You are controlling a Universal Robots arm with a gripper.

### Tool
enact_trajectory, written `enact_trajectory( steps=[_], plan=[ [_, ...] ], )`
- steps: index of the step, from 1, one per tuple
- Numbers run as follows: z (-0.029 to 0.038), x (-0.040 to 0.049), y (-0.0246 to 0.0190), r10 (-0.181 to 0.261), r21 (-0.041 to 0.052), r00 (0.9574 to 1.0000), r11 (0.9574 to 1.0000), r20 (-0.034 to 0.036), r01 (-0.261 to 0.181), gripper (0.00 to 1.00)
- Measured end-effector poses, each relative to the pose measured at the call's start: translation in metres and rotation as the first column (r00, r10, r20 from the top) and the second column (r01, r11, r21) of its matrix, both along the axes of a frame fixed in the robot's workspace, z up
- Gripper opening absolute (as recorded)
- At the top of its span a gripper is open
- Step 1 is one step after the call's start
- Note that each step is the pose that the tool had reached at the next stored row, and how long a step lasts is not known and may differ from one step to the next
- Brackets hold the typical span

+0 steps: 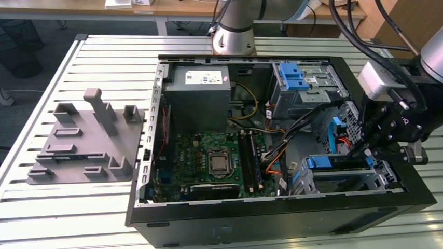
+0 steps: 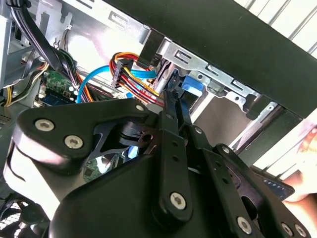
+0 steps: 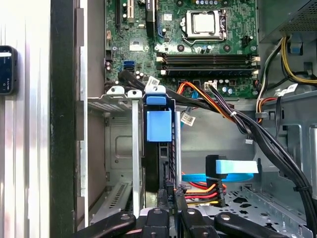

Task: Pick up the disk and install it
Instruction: 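Insert the first disk wire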

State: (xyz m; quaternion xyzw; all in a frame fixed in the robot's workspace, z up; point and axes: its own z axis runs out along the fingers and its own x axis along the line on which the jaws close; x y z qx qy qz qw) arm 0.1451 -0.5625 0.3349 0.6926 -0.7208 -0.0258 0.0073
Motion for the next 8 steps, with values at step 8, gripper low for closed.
enact_trajectory(
  steps=[8],
  plan=[
    [0.0035, -0.0002, -0.0001, -0.005, 0.0001, 1.0, 1.0, -0.0039, 0.005, 0.16]
  ],
)
